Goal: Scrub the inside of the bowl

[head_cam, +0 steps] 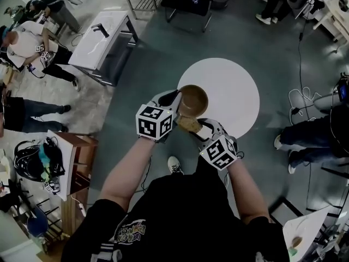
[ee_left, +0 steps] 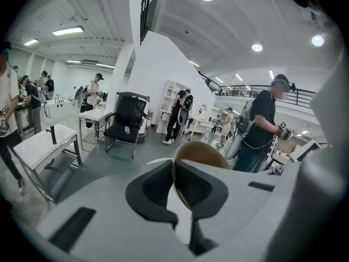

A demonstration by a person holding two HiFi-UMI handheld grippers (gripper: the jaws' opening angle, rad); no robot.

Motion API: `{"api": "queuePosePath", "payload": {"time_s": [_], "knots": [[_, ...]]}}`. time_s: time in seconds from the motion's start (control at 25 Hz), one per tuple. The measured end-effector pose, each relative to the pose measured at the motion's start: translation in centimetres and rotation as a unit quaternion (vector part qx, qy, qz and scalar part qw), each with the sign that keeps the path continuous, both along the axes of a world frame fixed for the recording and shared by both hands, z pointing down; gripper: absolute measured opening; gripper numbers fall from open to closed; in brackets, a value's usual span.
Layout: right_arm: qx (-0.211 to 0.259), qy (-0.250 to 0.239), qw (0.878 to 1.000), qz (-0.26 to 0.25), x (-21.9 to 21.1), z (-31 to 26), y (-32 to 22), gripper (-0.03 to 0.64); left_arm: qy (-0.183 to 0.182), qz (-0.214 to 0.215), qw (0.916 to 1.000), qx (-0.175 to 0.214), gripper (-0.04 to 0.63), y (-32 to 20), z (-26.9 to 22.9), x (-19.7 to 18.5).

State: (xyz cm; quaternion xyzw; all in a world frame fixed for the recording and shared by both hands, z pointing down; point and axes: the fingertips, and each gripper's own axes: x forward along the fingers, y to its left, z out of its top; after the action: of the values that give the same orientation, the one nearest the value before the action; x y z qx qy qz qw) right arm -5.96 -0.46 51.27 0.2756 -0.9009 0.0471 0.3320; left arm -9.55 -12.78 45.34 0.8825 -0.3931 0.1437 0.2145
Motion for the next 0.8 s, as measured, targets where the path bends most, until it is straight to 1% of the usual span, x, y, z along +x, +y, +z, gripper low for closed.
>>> {"api": "queuePosePath", "payload": {"time_s": [0.24,0.48,0.64,0.8], "knots": [[-0.001,-0.017,0.999,0.028,-0.9,0.0,-0.4,0.213,0.009,-0.006,0.9999,-0.011,0.02,0.9,0.3,1.3],[-0.009,-0.012,0.999,0.04,0.2,1.0,0.2,0.213,0.004,-0.001,0.9998,-0.019,0.02,1.1,1.6,1.2],[-0.018,0.004,0.998,0.055,2.4,2.2,0.7,0.213,-0.008,-0.006,0.9997,-0.024,0.02,0.7,2.8,1.1],[-0.033,0.01,0.994,0.099,6.5,3.2,0.2,0.213,-0.031,-0.006,0.9987,-0.039,0.02,0.3,4.6,1.6]]}}
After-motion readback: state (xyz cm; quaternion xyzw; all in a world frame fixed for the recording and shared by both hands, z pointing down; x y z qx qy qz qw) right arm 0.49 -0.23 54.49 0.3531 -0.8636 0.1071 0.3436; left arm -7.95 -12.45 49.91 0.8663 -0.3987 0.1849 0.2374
